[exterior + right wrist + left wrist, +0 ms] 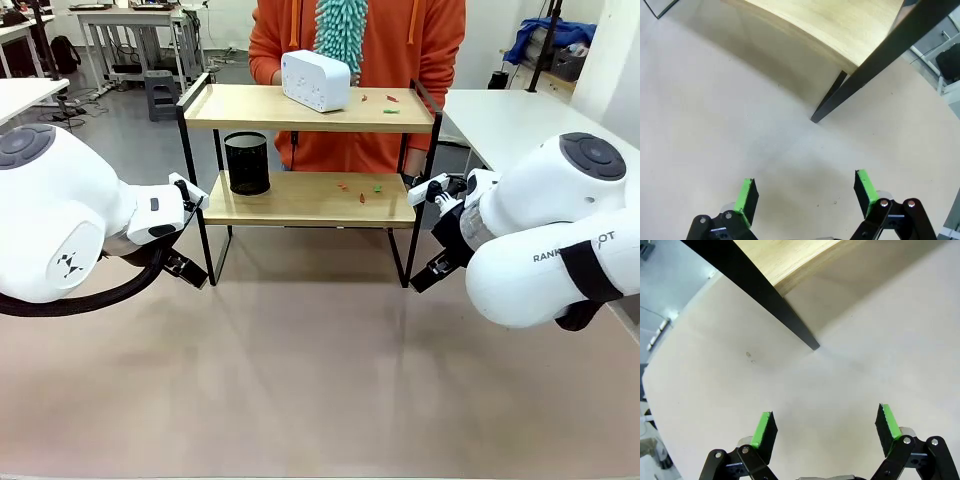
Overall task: Clean the shelf.
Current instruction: Pick up the Duster from the human.
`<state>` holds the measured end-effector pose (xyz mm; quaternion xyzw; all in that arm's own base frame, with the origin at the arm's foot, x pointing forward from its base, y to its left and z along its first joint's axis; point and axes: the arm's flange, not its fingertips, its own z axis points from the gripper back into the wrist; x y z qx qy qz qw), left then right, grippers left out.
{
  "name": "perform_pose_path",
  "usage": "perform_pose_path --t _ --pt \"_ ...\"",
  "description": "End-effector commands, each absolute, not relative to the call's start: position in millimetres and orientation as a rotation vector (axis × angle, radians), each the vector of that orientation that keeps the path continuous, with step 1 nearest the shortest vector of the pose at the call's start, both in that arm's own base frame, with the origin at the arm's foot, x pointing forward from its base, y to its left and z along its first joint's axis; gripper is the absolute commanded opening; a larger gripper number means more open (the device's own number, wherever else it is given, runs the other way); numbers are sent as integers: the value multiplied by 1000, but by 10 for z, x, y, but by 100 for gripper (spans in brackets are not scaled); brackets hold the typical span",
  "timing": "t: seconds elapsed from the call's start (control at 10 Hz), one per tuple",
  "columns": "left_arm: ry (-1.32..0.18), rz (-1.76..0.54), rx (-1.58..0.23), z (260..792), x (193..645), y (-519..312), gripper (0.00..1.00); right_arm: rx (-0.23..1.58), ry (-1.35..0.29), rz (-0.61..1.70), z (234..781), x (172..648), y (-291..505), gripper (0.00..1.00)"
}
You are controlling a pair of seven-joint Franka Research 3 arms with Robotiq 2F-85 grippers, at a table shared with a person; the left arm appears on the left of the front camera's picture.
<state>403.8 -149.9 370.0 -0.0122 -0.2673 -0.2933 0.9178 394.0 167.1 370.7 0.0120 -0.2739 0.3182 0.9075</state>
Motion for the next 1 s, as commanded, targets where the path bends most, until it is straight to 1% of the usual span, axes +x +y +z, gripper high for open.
perform_pose_path --t 0.0,0.3,0.4,0.5,0.6,0.7,0.8,0.9 --pt "-550 -604 -25 3701 4037 -1502 100 25 -565 656 3707 3940 1670 100" --pt "-550 -603 -25 3700 4038 -1499 100 25 -565 657 3707 3940 1671 100" --pt "-503 -762 -207 3946 3891 -1420 100 123 -456 597 3910 3919 1600 100" --pt "-486 -832 -411 4226 3702 -1281 100 128 -295 481 4145 3890 1425 100" --pt "-364 -870 -536 4507 3479 -1099 100 321 -262 380 4467 3827 1144 100" --pt "-429 -841 -690 4765 3279 -775 100 472 -235 281 4821 3705 761 100" --pt "-544 -760 -880 4957 3119 -364 100 705 -305 288 5092 3533 314 100" --pt "-689 -614 -958 5072 2961 124 100 940 -404 262 5280 3308 -219 100"
